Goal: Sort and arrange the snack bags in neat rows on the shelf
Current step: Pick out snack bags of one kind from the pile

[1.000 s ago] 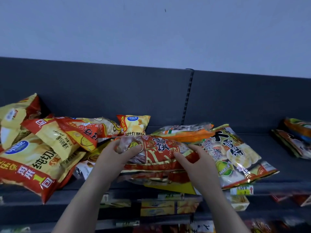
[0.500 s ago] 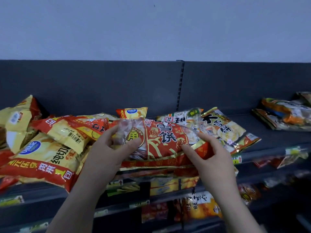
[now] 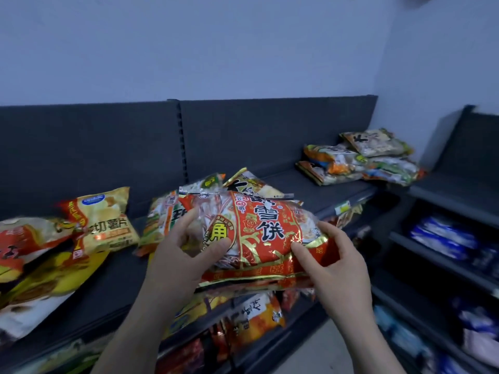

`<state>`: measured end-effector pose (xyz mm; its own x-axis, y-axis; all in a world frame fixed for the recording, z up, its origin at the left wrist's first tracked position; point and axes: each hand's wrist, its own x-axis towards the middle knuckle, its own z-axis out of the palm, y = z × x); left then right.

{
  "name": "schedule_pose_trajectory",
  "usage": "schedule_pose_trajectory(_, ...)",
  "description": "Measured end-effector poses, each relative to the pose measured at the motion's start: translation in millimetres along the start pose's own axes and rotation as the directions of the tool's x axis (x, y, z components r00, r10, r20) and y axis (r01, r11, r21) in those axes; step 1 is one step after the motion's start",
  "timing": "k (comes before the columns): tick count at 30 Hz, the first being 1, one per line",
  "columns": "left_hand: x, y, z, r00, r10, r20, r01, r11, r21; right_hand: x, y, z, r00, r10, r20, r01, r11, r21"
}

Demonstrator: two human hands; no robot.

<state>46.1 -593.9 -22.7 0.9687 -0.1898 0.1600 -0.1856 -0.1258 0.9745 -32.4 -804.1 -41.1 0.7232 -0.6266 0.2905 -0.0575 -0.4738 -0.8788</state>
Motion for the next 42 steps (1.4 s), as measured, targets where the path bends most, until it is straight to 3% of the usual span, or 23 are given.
schedule_pose_trajectory(7, 50, 6, 123, 0.991, 0.013, 0.136, -0.010, 1.000, -0.021, 76, 61, -69, 0.991, 0.052, -0.121, -0.060, 0.996, -0.063)
schedule_pose_trajectory(19, 142, 20, 333, 0.968, 0.052, 0.245, -0.033, 0.996, -0.079, 236, 150, -184, 0.984, 0.027, -0.175, -0.053, 0.989, -0.141)
schedule_pose_trajectory(34, 352, 23, 465, 0.950, 0.135, 0.282, -0.103, 0.987, -0.127, 461, 195, -174, 0.978, -0.062, -0.197, 0.036, 0.991, -0.131)
schedule_pose_trajectory(42, 490, 32, 525, 0.939, 0.193, 0.285, -0.204, 0.979, 0.009, 601, 207, -148, 0.974, -0.075, -0.215, 0.036, 0.983, -0.179)
